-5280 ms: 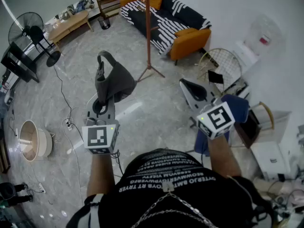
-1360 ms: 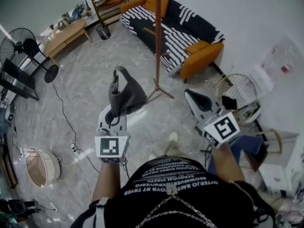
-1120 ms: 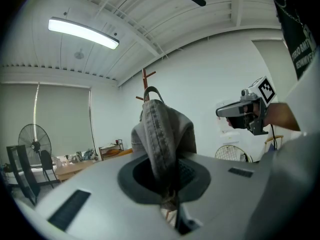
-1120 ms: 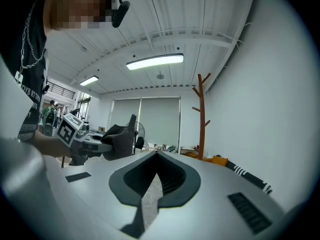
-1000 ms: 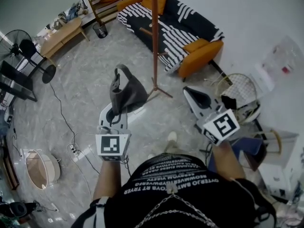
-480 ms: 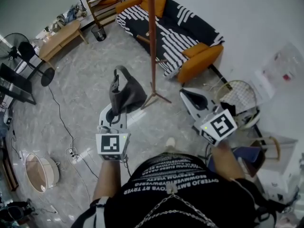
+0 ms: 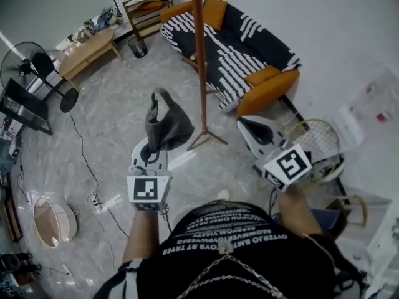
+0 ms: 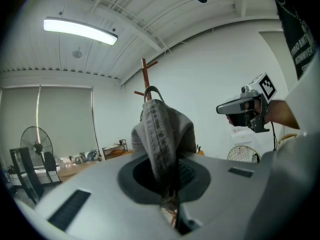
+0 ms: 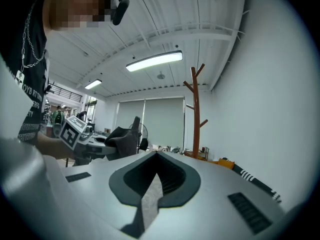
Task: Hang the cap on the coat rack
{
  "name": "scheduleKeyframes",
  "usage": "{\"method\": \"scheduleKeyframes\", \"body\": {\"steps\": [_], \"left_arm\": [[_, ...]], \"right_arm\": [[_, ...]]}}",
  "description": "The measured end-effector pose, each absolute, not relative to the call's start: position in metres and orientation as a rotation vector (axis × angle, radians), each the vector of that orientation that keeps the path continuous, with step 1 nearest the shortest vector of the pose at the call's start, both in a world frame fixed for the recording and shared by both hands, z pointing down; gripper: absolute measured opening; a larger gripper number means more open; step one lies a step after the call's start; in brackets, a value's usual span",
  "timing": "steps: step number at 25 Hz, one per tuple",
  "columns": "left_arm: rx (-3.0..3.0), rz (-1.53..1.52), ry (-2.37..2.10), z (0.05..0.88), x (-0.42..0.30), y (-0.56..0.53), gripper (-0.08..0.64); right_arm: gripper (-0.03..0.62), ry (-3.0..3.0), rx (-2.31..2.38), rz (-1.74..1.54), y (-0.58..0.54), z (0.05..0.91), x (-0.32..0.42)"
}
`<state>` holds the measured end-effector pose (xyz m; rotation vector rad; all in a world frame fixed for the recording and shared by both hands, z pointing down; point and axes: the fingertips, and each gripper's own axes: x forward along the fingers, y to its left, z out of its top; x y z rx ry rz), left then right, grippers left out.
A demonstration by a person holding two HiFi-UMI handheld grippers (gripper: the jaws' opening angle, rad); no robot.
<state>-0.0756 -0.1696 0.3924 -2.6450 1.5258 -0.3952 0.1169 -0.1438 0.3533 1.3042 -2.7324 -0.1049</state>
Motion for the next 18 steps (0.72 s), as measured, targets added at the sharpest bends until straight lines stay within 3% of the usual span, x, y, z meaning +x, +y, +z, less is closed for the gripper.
{"method": "scheduleKeyframes", "body": {"steps": [18], "left_arm": [[-2.615, -0.455, 1.585, 0.401, -0.027, -0.187, 0.008]], "right_arm": [[0.003, -2.783, 1.255, -0.044, -0.177, 0.369, 0.171]]}}
